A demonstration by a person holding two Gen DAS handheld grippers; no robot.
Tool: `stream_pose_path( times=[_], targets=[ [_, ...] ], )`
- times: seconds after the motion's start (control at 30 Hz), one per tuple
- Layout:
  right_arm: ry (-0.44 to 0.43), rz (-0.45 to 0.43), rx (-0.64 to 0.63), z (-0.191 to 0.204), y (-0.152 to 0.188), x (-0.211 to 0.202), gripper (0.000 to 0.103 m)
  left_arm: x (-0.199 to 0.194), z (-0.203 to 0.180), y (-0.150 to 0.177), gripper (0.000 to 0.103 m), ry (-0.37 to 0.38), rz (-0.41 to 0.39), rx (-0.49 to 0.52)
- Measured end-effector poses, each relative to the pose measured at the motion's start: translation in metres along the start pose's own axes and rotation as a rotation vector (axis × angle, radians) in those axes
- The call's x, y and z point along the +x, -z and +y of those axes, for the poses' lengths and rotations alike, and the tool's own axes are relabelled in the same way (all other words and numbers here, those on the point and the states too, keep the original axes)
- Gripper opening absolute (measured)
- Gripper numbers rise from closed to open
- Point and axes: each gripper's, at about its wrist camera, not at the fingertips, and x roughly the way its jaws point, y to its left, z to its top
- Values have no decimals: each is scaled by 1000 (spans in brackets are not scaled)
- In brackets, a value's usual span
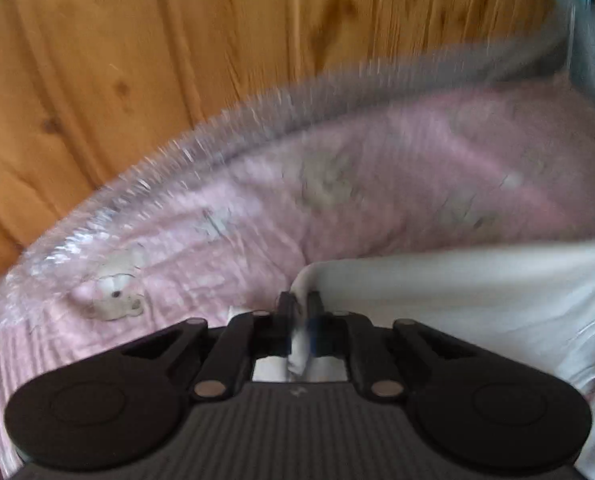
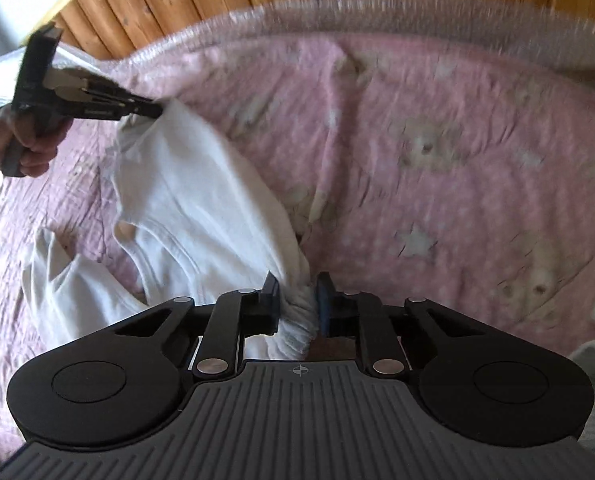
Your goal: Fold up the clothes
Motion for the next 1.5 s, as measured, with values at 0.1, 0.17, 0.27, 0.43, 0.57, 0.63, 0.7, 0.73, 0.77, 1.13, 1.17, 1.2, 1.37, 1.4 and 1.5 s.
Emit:
stream_pose_path(
  times=[0.1,0.17,0.27,0.43,0.57,0.63,0.7,0.73,0.77,1.13,1.17,1.2,1.37,1.4,1.5],
  targets=[
    [56,-72,-164,37,5,-35,14,-54,13,38,9,-12,-40,-106],
    [96,-112,-330,76,26,-55,15,-81,21,77,25,-40,-4,-204],
    [56,-112,-186,80,49,-60,26,-112,27,133,49,-44,55,-396],
    [-49,-89,201,66,83,-57,33,-151,34,176,61,-5,58,-662],
    [-132,-68,511,56,110,-55,45,-139,35,155,80,118,24,-775],
    [-174,-57,666,51,124,-54,51,-119,34,142,84,151,49,-828],
    [-216,-45,821,45,137,-53,51,-96,35,133,84,153,96,-868],
    [-229,-41,878,44,142,-51,52,-86,36,129,84,151,120,-886],
    [-233,-41,911,43,144,-46,52,-78,36,125,85,146,143,-900],
    [-178,-78,955,45,138,-39,9,-118,32,117,13,215,46,-869],
    [-173,-94,913,47,136,-48,9,-131,30,127,13,245,15,-864],
    [-161,-97,870,46,136,-55,9,-143,28,137,13,275,-16,-858],
    [-118,-9,765,31,154,-48,9,-134,13,197,26,265,65,-895],
    [-130,11,769,28,159,-44,9,-133,11,201,35,248,61,-902],
    [-160,25,764,25,163,-40,15,-138,14,203,76,243,13,-952]
  ],
)
